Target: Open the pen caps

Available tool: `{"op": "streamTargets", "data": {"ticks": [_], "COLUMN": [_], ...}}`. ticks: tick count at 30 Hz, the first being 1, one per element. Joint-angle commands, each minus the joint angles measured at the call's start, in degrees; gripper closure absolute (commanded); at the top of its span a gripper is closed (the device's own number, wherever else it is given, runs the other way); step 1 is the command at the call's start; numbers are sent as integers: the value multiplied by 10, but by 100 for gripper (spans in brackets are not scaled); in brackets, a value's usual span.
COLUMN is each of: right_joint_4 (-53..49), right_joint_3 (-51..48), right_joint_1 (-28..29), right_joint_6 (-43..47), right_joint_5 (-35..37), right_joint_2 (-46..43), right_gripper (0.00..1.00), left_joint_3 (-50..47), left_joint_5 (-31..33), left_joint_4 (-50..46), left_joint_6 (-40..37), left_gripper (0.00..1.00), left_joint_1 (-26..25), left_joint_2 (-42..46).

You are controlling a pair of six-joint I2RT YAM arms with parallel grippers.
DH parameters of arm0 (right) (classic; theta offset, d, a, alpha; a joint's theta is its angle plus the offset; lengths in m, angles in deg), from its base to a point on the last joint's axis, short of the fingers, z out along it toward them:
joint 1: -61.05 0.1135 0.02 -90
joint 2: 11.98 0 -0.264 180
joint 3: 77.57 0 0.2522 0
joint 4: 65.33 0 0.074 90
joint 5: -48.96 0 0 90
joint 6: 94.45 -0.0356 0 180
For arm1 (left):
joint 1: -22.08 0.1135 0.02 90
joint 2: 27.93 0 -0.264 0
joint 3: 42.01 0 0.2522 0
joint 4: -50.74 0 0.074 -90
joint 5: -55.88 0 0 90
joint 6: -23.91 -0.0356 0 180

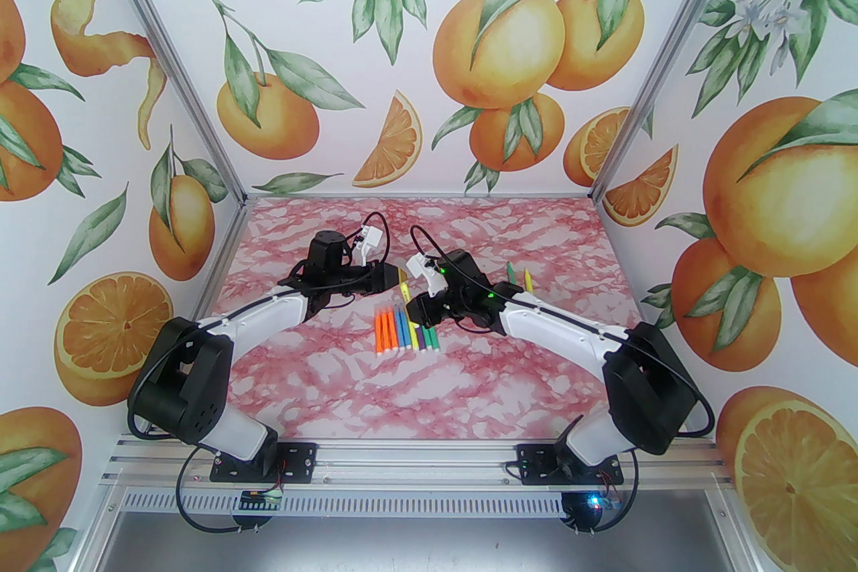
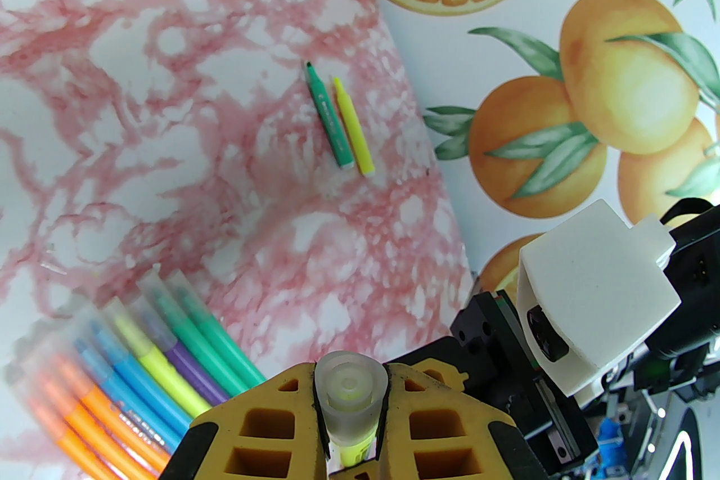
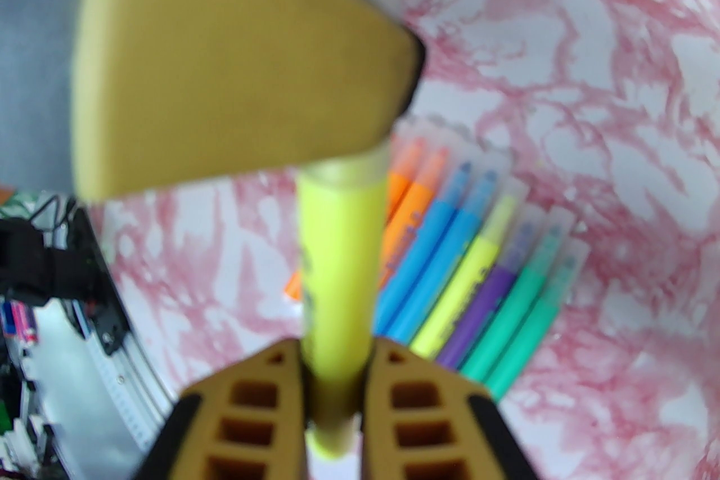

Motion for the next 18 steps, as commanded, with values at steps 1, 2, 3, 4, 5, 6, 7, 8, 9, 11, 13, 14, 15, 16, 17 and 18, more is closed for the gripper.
{"op": "streamTargets", "data": {"ticks": [1, 2, 3, 4, 5, 6, 7, 8, 9, 11, 13, 14, 15, 16, 17, 18], "right_joint_4": [-33, -40, -49, -59, -66, -72, -75, -76, -75, -75, -75, -73, -68, -64, -61, -60], "right_joint_3": [-5, -10, -15, -22, -29, -37, -46, -54, -63, -79, -92, -96, -101, -104, -106, -107], "right_joint_1": [5, 6, 8, 12, 15, 19, 21, 22, 22, 23, 24, 23, 23, 22, 21, 17], "right_joint_6": [28, 33, 39, 47, 52, 57, 59, 60, 61, 61, 60, 58, 54, 51, 49, 44], "right_joint_5": [-19, -19, -20, -20, -20, -22, -28, -31, -33, -31, -26, -24, -23, -20, -16, -6], "right_joint_2": [9, 6, 2, -3, -9, -15, -22, -29, -36, -48, -60, -65, -72, -80, -88, -96], "right_gripper": [100, 100, 100, 100, 100, 100, 100, 100, 100, 100, 100, 100, 100, 100, 100, 100], "left_joint_3": [47, 54, 59, 63, 68, 74, 82, 89, 96, 107, 112, 115, 120, 130, 141, 155], "left_joint_5": [11, 15, 22, 26, 29, 31, 36, 39, 42, 45, 46, 46, 47, 55, 74, 110], "left_joint_4": [-3, -6, -6, -2, -2, -6, -13, -21, -31, -45, -50, -54, -68, -96, -132, -179], "left_joint_6": [-11, -10, -3, 6, 11, 14, 13, 11, 7, 1, 0, -2, -13, -33, -59, -98], "left_gripper": [100, 100, 100, 100, 100, 100, 100, 100, 100, 100, 100, 100, 100, 100, 100, 100], "left_joint_1": [9, 14, 21, 28, 33, 38, 42, 47, 51, 58, 67, 71, 74, 77, 79, 80], "left_joint_2": [-3, -2, 0, 3, 5, 6, 9, 11, 12, 14, 17, 18, 19, 20, 23, 26]}}
